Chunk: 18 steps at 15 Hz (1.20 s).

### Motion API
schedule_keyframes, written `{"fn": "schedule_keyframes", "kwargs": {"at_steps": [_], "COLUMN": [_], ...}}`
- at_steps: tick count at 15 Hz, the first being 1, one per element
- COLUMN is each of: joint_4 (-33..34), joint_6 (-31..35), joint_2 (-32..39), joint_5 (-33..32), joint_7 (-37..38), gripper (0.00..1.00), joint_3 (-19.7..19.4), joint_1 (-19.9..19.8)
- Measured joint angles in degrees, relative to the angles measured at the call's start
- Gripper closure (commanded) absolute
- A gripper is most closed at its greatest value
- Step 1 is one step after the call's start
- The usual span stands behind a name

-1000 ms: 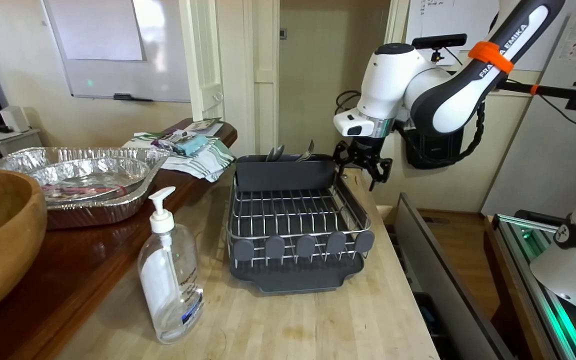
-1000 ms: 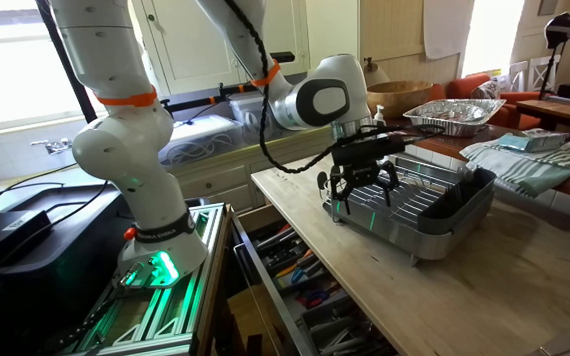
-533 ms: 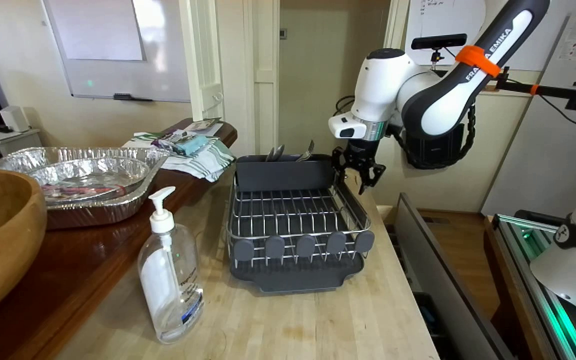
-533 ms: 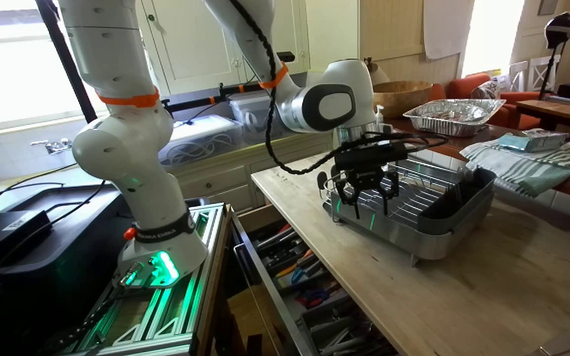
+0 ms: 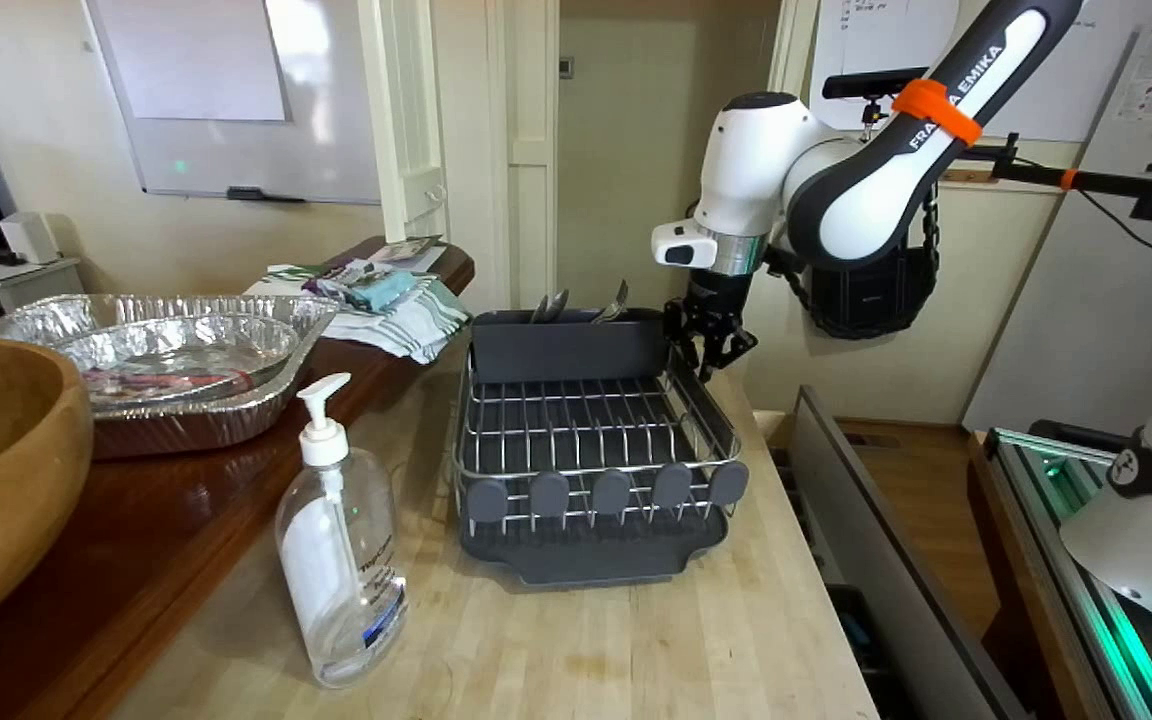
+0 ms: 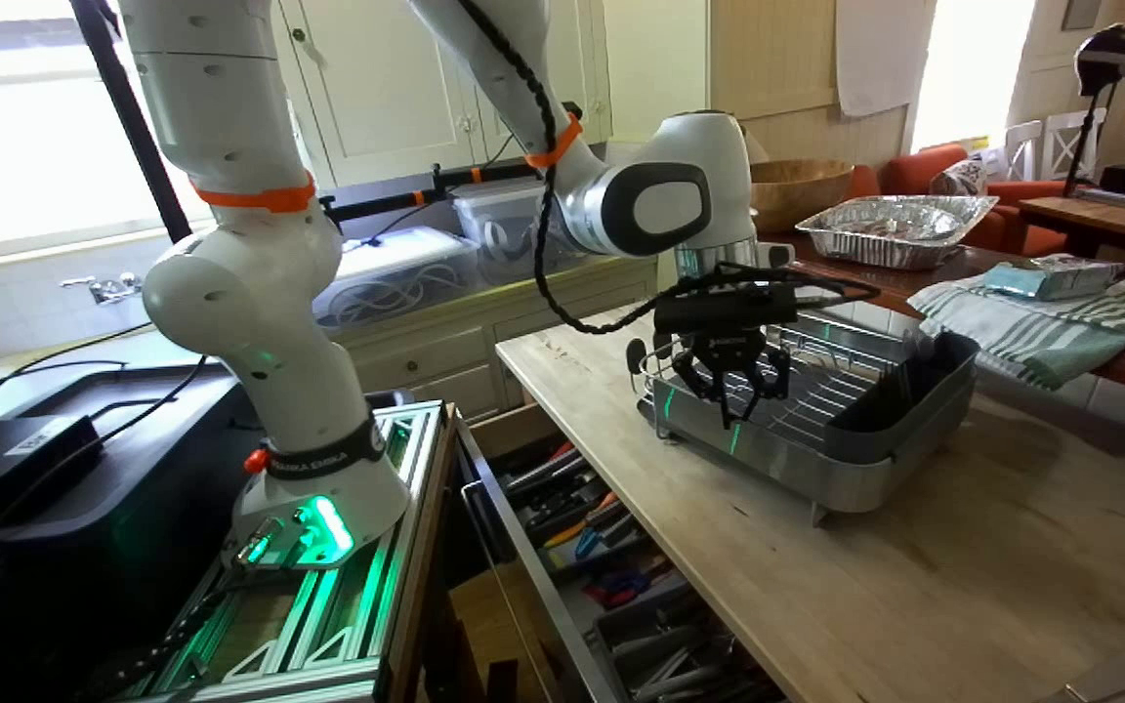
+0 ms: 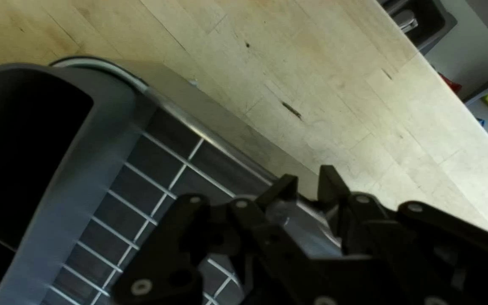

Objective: Rotate the dishrack.

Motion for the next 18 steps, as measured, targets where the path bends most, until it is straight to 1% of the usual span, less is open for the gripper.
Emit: {"fn": "schedule_keyframes", "kwargs": {"at_steps": [3,6,8,9,10,11,15,18], "joint_4": [0.0,-0.2,-0.4,-0.5,-0.5,-0.5,-0.9,-1.3], "joint_6": [0.3,0.9,1.6,2.1,2.7,3.2,3.5,3.5], "joint_2": [0.2,0.2,0.4,0.7,1.1,1.4,2.1,2.5], "joint_5": [2.7,6.3,7.9,8.3,8.4,8.4,8.4,8.3], "joint_7": [-0.8,-4.1,-6.0,-6.5,-6.6,-6.8,-7.3,-7.3], "gripper": [0.24,0.02,0.00,0.18,0.25,0.26,0.58,0.80], "joint_3": [0.6,1.6,2.1,2.3,2.4,2.5,2.5,2.3], "joint_1": [0.0,0.0,0.0,0.0,0.0,0.0,-0.2,-0.3]}}
